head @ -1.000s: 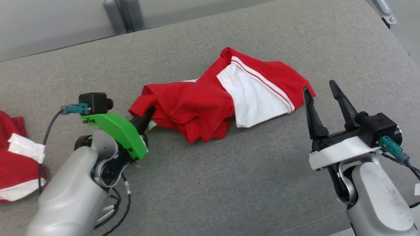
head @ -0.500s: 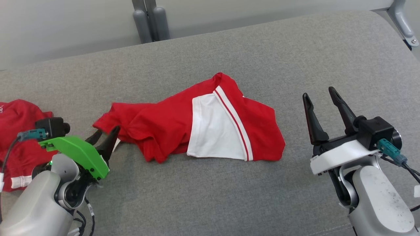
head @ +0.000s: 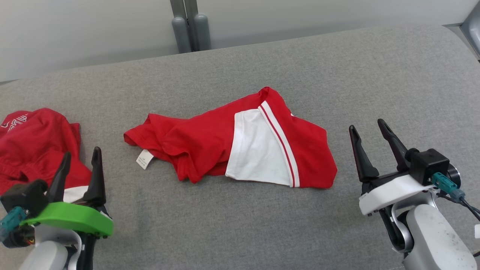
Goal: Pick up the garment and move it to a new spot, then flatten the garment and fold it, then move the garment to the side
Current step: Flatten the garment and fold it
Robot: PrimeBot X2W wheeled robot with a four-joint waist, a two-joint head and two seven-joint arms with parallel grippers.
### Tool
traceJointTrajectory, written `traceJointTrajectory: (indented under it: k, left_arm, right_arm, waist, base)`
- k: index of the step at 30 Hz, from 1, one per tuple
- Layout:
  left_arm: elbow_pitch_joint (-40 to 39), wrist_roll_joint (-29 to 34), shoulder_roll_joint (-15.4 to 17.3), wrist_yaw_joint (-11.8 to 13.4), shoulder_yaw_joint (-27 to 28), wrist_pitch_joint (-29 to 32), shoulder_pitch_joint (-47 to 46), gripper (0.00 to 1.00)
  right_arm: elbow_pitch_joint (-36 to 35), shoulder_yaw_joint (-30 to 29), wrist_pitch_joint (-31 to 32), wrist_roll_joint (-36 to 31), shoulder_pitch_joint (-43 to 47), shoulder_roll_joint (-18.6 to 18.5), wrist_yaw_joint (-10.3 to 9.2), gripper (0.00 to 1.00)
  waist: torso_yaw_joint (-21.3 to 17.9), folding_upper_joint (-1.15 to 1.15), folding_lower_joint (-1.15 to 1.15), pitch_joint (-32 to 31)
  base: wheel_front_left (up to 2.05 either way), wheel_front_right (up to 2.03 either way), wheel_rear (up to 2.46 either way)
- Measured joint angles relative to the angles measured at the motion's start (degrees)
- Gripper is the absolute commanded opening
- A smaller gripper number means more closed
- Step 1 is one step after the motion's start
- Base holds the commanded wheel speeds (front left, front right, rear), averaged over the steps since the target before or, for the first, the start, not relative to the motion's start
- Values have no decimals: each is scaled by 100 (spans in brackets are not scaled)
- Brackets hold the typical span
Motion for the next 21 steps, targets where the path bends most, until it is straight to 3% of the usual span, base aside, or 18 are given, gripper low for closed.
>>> traceJointTrajectory:
  k: [2,6,11,21]
  left_arm:
    - [-435,415,-186,265,220,-19,300,100]
    - [-1014,1009,-698,355,533,-27,760,100]
    - [-1074,1411,-1018,159,613,-27,970,100]
    - [-820,1664,-1397,-203,627,-27,992,100]
  right_arm:
    - [12,-24,0,30,63,-41,0,100]
    - [105,10,0,104,201,-111,0,100]
    - [391,277,7,294,288,-234,0,100]
    - [1147,1141,861,1168,-39,-512,0,100]
  waist:
    - [58,0,0,-20]
    - [174,0,0,-53]
    - [279,0,0,-96]
    - [449,0,0,-102]
  base:
    - [0,0,0]
    - [0,0,0]
    - [0,0,0]
    - [0,0,0]
